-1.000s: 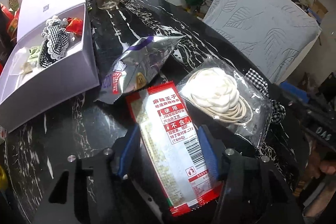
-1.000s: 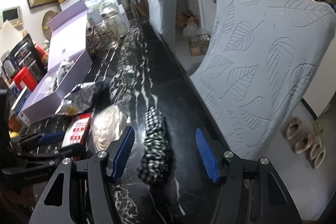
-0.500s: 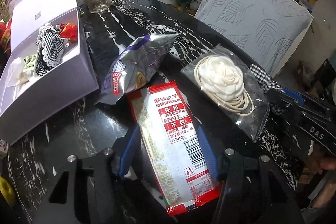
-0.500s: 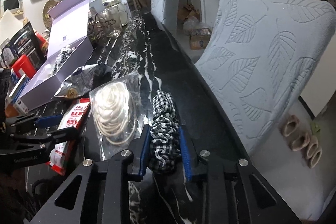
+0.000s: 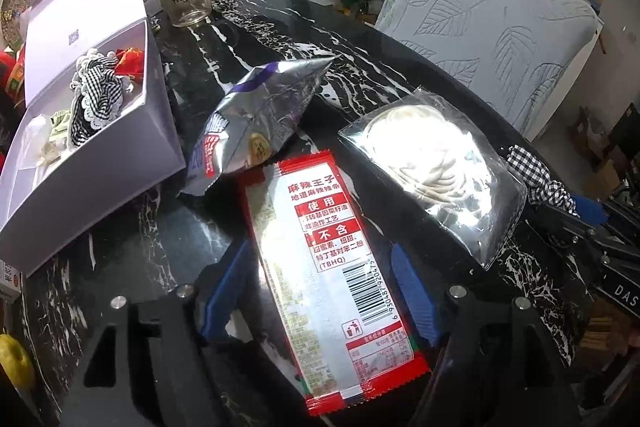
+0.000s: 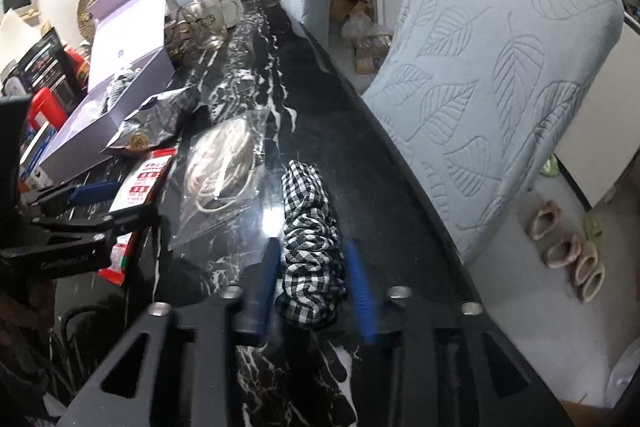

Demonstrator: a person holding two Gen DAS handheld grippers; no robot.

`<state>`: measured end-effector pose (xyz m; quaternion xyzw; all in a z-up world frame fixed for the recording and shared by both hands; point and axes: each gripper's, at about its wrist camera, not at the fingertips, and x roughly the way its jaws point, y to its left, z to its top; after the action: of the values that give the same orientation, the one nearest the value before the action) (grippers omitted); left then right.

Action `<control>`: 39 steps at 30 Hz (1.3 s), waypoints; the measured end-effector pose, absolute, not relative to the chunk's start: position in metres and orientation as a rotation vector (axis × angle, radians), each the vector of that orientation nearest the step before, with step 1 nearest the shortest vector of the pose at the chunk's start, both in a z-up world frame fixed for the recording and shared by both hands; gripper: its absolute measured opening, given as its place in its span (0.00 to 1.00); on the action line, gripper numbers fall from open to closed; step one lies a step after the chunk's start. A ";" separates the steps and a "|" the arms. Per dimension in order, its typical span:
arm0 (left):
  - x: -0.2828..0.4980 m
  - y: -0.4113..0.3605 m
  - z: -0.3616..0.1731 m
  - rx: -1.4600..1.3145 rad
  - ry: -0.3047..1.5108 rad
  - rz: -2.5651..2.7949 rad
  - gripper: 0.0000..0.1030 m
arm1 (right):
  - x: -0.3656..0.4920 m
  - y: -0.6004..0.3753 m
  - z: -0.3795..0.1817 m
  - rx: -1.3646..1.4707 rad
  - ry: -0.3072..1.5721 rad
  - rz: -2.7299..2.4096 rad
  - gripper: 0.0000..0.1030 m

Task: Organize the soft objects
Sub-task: 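Grasp the red-white spicy strip packet with the left gripper while the right grasps the gingham scrunchie, then lift and carry the packet and scrunchie with both grippers to the gift box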

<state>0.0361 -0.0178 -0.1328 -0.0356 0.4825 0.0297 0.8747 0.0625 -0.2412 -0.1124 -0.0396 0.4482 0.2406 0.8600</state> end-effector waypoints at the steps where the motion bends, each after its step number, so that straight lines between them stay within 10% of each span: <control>1: 0.034 -0.017 -0.133 -0.078 1.002 0.063 0.70 | 0.064 -0.241 -0.112 -0.077 0.944 0.503 0.46; 10: 0.026 -0.012 -0.132 -0.088 0.949 0.054 0.53 | 0.068 -0.234 -0.114 -0.102 0.917 0.492 0.47; 17: 0.023 -0.010 -0.131 -0.112 0.952 0.046 0.50 | 0.066 -0.235 -0.115 -0.142 0.891 0.480 0.23; 39: -0.002 -0.012 -0.111 -0.158 0.892 0.007 0.49 | 0.027 -0.234 -0.110 -0.057 0.913 0.588 0.22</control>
<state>-0.0020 -0.0118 -0.1111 -0.0761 0.4309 0.0033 0.8992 0.0269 -0.2340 -0.1098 -0.0271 0.4344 0.2798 0.8558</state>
